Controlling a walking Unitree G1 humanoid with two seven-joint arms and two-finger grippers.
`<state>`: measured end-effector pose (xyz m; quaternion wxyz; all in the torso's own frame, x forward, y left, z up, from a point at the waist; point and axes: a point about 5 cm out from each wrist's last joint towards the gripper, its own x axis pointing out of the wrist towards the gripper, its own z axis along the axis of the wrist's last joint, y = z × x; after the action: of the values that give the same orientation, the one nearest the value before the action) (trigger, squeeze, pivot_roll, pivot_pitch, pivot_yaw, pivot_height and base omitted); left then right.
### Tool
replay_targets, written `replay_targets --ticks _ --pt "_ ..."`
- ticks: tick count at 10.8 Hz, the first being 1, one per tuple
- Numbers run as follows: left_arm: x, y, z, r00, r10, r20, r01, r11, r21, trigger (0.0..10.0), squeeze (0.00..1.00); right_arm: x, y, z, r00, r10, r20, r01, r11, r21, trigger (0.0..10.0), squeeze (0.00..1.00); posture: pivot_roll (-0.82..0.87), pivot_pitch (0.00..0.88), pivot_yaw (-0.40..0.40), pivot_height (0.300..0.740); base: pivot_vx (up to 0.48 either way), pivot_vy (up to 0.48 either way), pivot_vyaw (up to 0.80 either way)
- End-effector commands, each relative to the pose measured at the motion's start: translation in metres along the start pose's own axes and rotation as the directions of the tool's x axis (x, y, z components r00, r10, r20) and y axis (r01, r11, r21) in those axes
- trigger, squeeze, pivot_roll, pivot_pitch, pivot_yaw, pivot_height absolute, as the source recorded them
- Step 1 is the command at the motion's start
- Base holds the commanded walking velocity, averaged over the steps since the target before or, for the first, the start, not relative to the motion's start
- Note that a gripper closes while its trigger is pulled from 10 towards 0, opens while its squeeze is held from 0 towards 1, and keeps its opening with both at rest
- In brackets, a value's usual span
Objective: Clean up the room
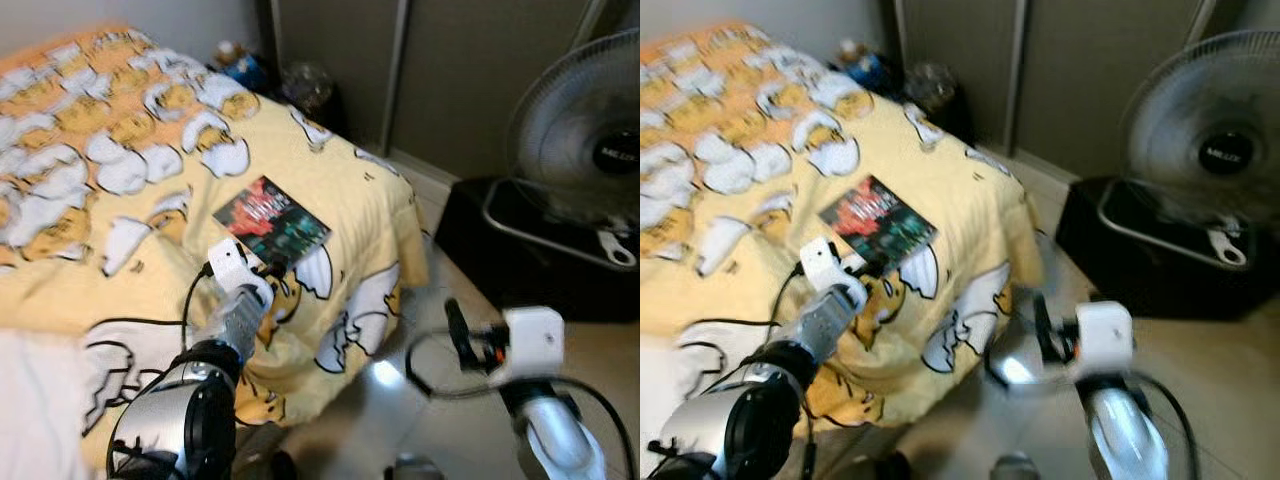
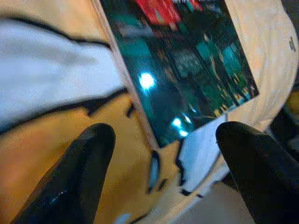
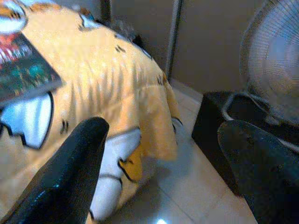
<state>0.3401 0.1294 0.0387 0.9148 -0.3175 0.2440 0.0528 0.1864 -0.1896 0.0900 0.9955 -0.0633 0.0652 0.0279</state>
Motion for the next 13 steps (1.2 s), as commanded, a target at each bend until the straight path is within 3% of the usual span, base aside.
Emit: replay_targets --ticks 1,4,7,9,10,11,12,13 --pt "0.001 -0.005 -0.003 1.000 -0.010 -0.005 0.010 0.999 -0.033 10.0 0.00 -0.004 -0.001 0.004 1.000 0.003 -0.002 -0.003 1.000 -0.005 10.0 0.00 -0.47 0.182 0.070 0.740 0.000 0.000 0.00" --pt "0.000 -0.001 -0.007 1.000 0.025 0.010 -0.025 0.998 -0.052 10.0 0.00 -0.022 0.005 0.007 0.998 0.026 -0.057 -0.026 1.000 0.006 10.0 0.00 -0.48 0.215 0.044 0.740 0.000 0.000 0.00" --pt "-0.001 0.009 -0.001 0.998 0.057 0.032 -0.055 0.996 -0.076 10.0 0.00 -0.032 -0.001 0.007 0.995 0.017 -0.093 -0.017 1.000 -0.001 10.0 0.00 -0.50 0.222 0.042 0.740 0.000 0.000 0.00" --pt "-0.006 0.017 -0.025 0.999 0.008 -0.044 -0.002 0.991 0.137 10.0 0.00 -0.024 0.011 0.005 0.994 0.064 -0.086 -0.062 0.998 0.024 10.0 0.00 -0.42 0.159 0.067 0.740 0.000 0.000 0.00" --pt "-0.014 0.023 -0.038 0.994 -0.076 -0.073 0.093 0.958 0.270 10.0 0.00 -0.009 0.022 0.001 0.991 0.110 -0.070 -0.106 0.993 0.057 10.0 0.00 -0.32 0.076 0.085 0.740 0.000 0.000 0.00" --pt "-0.029 0.020 -0.039 0.981 -0.186 -0.061 0.196 0.915 0.354 10.0 0.00 0.007 0.031 0.002 0.989 0.146 -0.039 -0.142 0.986 0.084 10.0 0.00 -0.26 0.026 0.090 0.740 0.000 0.000 0.00" --pt "-0.065 0.003 -0.026 0.934 -0.354 -0.040 0.333 0.828 0.452 10.0 0.00 0.028 0.038 0.005 0.985 0.174 0.001 -0.173 0.979 0.108 10.0 0.00 -0.18 0.000 0.095 0.740 0.000 0.000 0.00" --pt "-0.081 -0.010 -0.010 0.894 -0.448 0.007 0.372 0.752 0.545 10.0 0.00 0.042 0.038 0.006 0.985 0.169 0.022 -0.170 0.978 0.120 10.0 0.00 -0.15 0.000 0.093 0.740 0.000 0.000 0.00"
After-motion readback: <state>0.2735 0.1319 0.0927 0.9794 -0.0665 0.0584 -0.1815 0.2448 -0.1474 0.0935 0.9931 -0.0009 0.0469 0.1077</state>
